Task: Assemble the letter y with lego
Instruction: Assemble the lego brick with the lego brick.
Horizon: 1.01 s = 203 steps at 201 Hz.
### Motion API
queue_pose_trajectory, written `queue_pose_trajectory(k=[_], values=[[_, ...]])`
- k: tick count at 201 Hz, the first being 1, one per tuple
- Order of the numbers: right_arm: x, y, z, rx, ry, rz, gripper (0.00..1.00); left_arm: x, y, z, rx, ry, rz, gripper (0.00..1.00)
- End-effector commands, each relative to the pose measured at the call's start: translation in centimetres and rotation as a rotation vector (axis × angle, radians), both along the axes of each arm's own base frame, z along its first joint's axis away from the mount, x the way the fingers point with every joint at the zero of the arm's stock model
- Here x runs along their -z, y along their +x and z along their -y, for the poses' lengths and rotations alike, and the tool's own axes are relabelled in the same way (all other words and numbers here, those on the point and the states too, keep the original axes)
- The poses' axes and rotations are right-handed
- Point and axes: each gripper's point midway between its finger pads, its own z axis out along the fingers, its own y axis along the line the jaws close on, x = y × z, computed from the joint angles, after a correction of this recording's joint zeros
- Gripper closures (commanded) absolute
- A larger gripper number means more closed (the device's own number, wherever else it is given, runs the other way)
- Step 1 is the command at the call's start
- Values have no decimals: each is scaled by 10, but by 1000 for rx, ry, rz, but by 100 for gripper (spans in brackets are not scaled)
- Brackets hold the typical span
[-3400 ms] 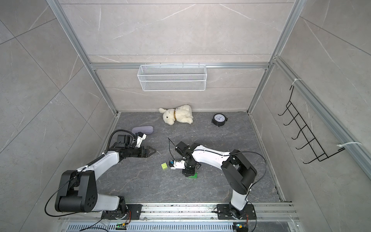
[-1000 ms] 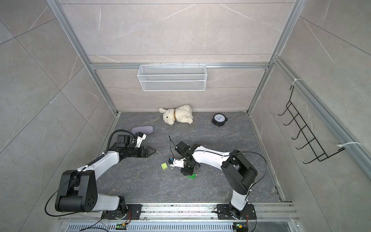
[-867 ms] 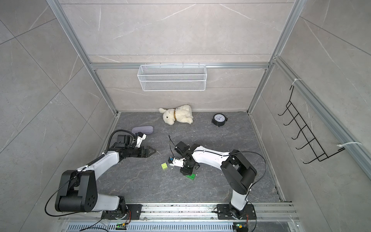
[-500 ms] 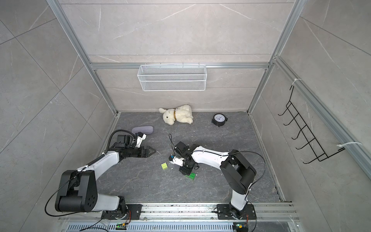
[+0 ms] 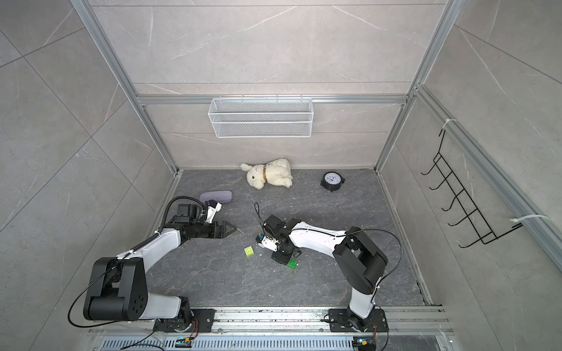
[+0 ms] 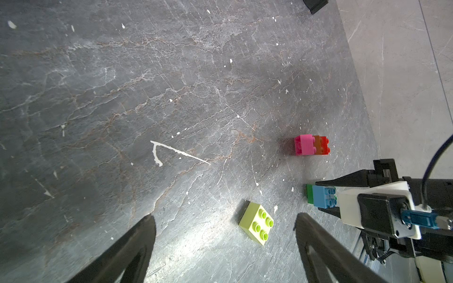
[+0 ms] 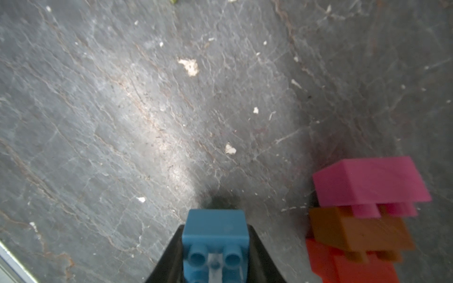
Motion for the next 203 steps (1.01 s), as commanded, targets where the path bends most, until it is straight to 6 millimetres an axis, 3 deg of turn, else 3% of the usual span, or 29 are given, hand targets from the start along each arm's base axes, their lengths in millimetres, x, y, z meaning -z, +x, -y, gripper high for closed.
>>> queue_pose_trajectory(k=[1,32,81,158,203], values=[[52,-29,59,93,-254,-111,73,-2,0,-1,16,1,15,8],[53,-28,65,101,-269,-91,74,-2,0,-1,15,-1,16,8],[35,-17,50,93,-201,-46,71,-3,0,-1,13,0,18,8],[-14,1,29,116,-89,34,37,-4,0,-1,15,-1,23,8],[-43,13,18,169,-40,68,35,-3,-1,-1,14,0,22,8]])
